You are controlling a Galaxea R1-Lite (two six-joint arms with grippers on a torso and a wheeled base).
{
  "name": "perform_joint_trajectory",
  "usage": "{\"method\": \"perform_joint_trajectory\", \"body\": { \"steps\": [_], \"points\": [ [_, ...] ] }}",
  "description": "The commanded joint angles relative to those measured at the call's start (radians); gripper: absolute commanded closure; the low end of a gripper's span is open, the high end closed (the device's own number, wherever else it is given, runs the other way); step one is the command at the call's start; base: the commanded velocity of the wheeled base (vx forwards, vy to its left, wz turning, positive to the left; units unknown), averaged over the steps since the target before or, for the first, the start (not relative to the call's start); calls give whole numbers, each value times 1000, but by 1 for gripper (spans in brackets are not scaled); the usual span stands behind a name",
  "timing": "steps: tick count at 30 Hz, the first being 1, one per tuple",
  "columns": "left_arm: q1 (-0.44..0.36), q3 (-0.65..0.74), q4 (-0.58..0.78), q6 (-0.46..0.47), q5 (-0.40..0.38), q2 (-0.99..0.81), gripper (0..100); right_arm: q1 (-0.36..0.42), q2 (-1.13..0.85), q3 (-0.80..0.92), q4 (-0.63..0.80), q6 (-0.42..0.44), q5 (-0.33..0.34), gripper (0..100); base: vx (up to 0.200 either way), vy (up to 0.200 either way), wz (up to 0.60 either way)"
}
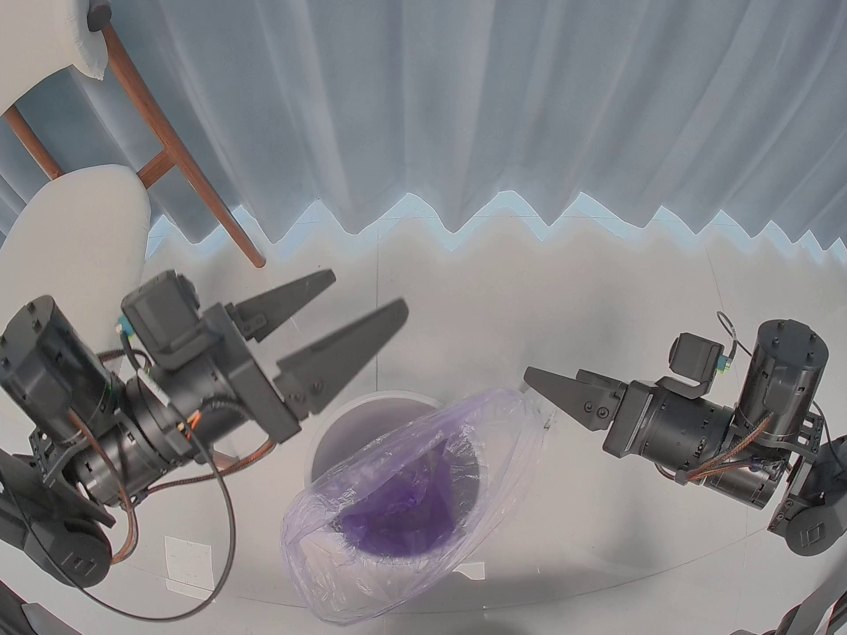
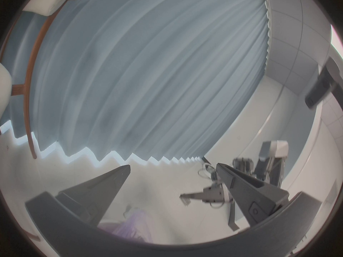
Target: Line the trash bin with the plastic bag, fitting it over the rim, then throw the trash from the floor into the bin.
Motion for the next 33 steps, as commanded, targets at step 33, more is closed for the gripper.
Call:
{"method": "perform_joint_trajectory", "body": {
  "steps": [33],
  "points": [
    [251, 287, -112, 445, 44, 586, 0, 2, -15, 12, 8, -4, -9, 0, 0, 0, 0]
  ]
}}
